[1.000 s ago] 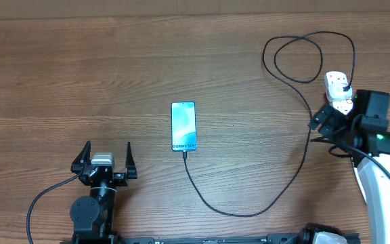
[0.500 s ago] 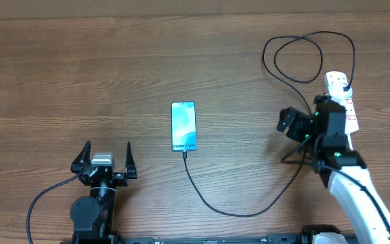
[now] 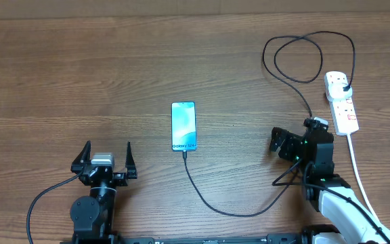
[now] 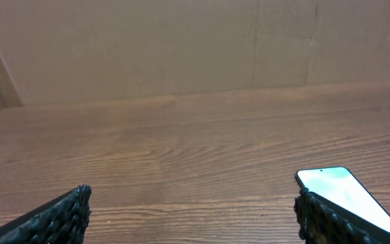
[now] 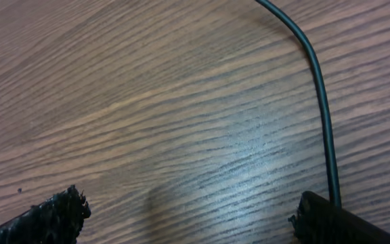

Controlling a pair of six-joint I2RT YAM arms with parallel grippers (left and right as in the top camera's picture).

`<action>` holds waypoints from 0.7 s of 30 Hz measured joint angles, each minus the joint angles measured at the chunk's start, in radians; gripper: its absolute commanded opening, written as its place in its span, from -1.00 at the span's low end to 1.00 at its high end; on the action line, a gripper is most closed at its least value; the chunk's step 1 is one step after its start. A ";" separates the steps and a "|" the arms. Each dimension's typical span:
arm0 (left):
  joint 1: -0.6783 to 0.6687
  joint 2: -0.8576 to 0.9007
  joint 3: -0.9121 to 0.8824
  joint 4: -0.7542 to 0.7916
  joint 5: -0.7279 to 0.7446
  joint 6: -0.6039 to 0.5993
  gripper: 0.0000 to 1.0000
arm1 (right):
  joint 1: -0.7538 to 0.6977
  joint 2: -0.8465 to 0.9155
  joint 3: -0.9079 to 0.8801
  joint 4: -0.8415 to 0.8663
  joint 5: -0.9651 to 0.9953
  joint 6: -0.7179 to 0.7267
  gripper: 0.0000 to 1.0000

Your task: Plug charger to phone and switch on socket

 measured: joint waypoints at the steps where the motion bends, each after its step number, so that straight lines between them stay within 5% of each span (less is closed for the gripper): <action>1: 0.000 0.000 0.000 0.000 0.000 0.000 0.99 | 0.000 0.000 -0.012 0.020 -0.001 0.000 1.00; 21: 0.000 0.000 0.000 0.000 0.000 0.000 0.99 | 0.000 0.000 -0.121 0.191 -0.034 0.000 1.00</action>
